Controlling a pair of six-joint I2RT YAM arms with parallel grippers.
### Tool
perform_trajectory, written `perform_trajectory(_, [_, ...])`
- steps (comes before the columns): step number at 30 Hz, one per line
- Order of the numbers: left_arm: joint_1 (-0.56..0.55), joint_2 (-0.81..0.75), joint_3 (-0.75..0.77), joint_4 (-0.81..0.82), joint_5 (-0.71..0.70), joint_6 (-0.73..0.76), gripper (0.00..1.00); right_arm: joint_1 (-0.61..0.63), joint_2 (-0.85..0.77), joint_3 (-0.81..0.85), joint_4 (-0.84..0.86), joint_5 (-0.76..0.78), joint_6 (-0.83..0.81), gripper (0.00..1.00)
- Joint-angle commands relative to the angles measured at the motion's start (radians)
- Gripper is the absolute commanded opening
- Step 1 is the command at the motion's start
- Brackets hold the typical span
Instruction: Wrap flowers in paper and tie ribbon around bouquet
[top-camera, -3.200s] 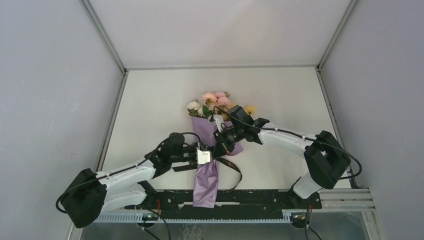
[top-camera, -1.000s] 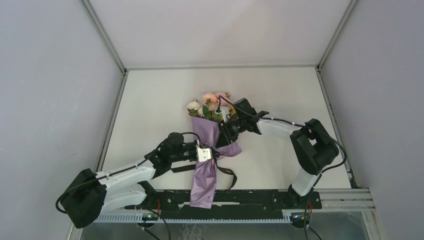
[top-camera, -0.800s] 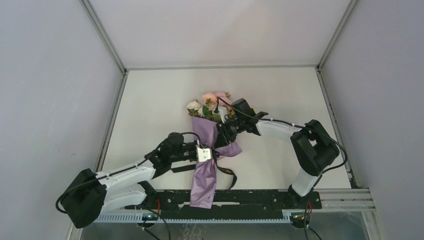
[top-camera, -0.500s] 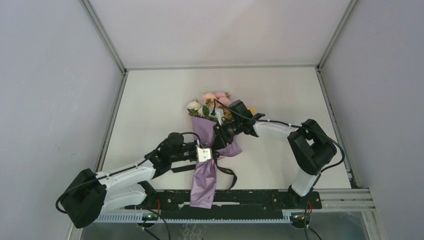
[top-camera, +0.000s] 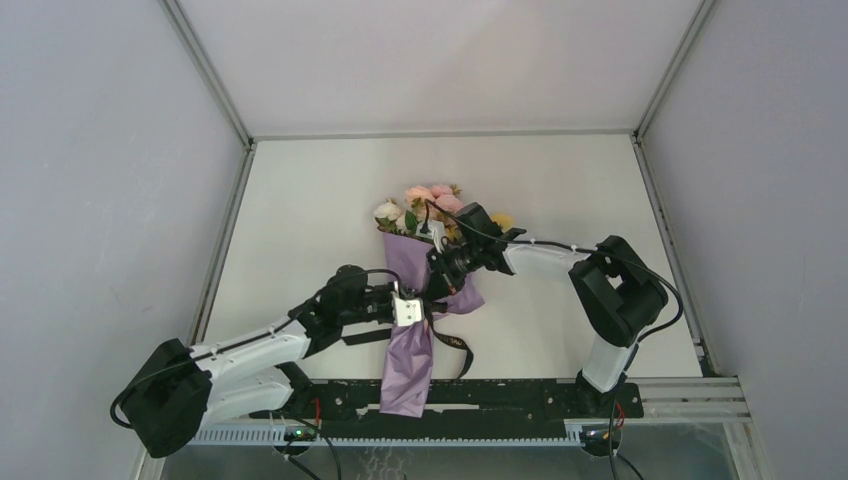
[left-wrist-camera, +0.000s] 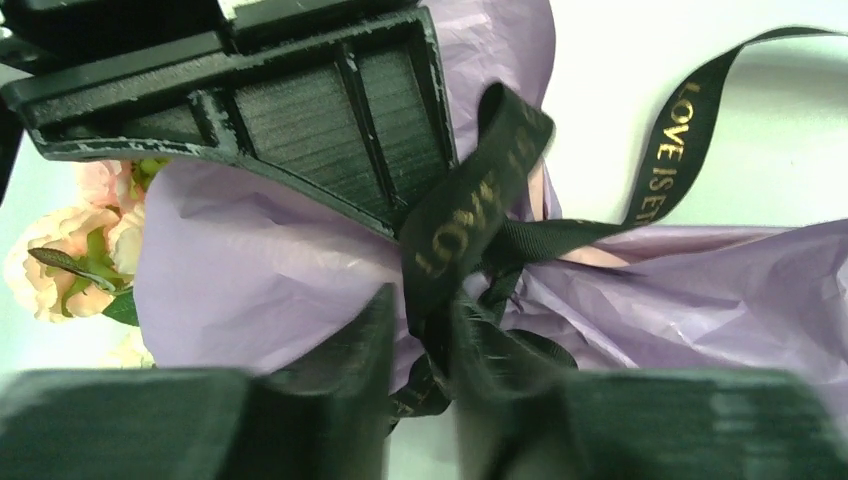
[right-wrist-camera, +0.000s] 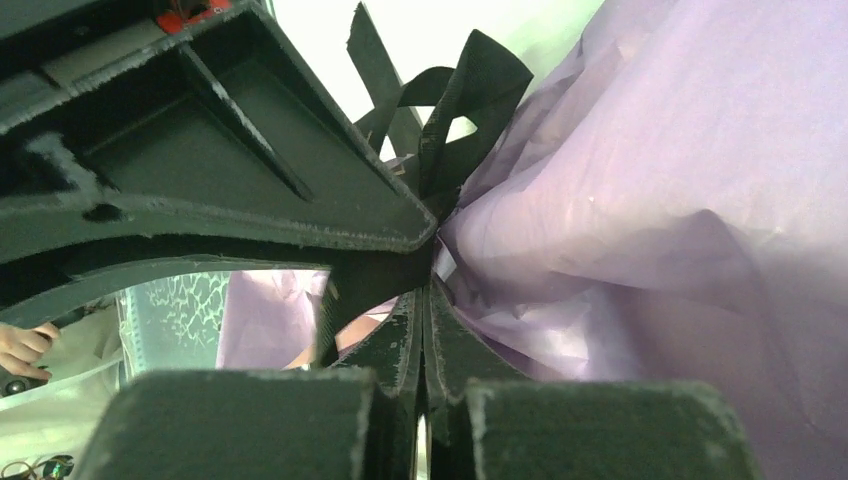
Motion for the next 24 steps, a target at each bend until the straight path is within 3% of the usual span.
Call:
perform_trajectory(1, [0.032,-0.066,0.053,-0.170,0.042,0.154,0.46,-0.011,-0.023,0.002,-0.021,-0.004,-0.025,0.00])
perform_trajectory(6, [0.179,-0.082,0.259,-0.768,0.151,0.580,0.57,-0.002,-0.037,0.003,-0.027,-0.001,-0.031,0.00])
perform_trajectory(8, [0.202,-0.063,0.273,-0.862,0.119,0.739,0.58,0.000,-0.037,0.003,-0.017,0.000,-0.028,0.00])
perform_trajectory(13, [0.211,-0.006,0.244,-0.674,0.126,0.802,0.58,0.006,-0.036,0.002,-0.002,0.000,-0.016,0.00])
perform_trajectory(19, [0.212,0.048,0.252,-0.623,0.174,0.902,0.53,0.005,-0.042,0.003,-0.025,0.010,-0.036,0.00])
perform_trajectory(24, [0.210,0.119,0.202,-0.463,0.222,0.949,0.52,0.003,-0.044,0.004,-0.021,0.010,-0.029,0.00])
